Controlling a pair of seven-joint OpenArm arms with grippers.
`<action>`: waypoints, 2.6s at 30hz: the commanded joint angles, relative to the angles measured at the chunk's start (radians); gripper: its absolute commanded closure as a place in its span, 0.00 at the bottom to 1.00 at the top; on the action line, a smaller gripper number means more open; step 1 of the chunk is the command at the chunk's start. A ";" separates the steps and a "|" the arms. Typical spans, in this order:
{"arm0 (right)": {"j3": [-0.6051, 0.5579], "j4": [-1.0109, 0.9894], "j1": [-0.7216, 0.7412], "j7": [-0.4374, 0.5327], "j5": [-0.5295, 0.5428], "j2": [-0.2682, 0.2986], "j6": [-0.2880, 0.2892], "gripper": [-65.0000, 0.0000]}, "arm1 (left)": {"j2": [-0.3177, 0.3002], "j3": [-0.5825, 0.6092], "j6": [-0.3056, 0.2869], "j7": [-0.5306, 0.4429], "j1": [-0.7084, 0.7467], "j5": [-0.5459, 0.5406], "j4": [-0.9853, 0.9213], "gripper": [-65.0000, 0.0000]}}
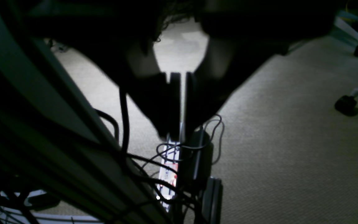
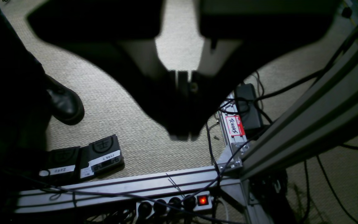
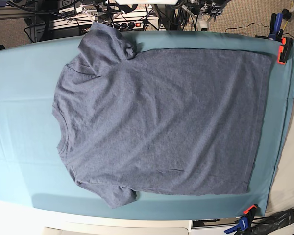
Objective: Fold the T-shirt properly
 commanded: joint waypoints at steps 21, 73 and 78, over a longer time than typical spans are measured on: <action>0.002 0.005 0.000 -0.004 0.006 0.008 0.003 1.00 | -0.003 -0.001 -0.008 0.011 0.000 -0.002 0.004 0.94; 0.003 1.210 -0.937 0.036 -0.170 0.377 -0.207 1.00 | -0.455 -0.003 -0.042 0.159 1.008 0.293 1.457 0.94; 0.003 1.330 -0.959 0.042 -0.266 0.377 -0.370 1.00 | -0.477 -0.003 -0.042 0.227 1.070 0.309 1.674 0.94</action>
